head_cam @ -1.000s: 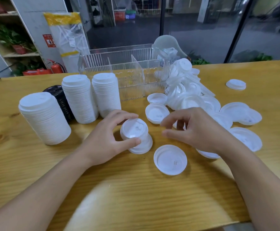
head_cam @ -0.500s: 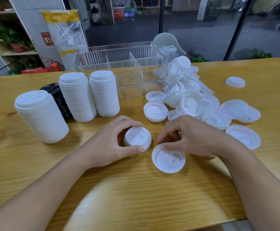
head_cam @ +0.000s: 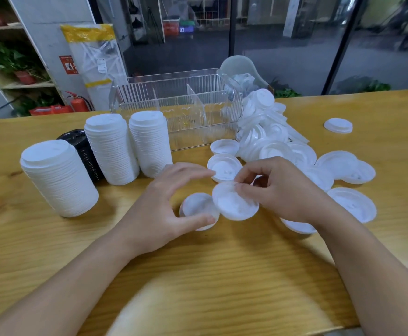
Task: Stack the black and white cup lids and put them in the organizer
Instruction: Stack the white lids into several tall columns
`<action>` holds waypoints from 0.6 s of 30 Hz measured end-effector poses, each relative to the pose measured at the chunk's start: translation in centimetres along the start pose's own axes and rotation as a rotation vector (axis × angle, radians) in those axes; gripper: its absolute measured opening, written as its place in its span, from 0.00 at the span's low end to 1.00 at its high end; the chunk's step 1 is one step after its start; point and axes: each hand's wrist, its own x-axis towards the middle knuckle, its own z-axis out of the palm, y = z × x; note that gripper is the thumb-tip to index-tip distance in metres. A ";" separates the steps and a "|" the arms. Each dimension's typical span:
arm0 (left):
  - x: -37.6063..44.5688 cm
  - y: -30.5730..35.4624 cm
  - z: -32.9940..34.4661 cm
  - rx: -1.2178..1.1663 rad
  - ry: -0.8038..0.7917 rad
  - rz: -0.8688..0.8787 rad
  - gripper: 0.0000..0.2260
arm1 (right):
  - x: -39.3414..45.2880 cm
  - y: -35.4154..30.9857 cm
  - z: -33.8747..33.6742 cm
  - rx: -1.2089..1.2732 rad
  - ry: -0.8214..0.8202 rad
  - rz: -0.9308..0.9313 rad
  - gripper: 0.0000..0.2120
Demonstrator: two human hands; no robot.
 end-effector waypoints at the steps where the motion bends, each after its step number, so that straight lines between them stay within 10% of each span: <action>1: 0.1 0.2 0.2 -0.005 0.019 0.044 0.28 | 0.0 -0.1 0.0 0.042 0.019 0.010 0.04; 18: 0.2 0.0 0.7 -0.233 0.203 0.017 0.07 | -0.2 -1.4 0.9 0.327 0.024 -0.047 0.17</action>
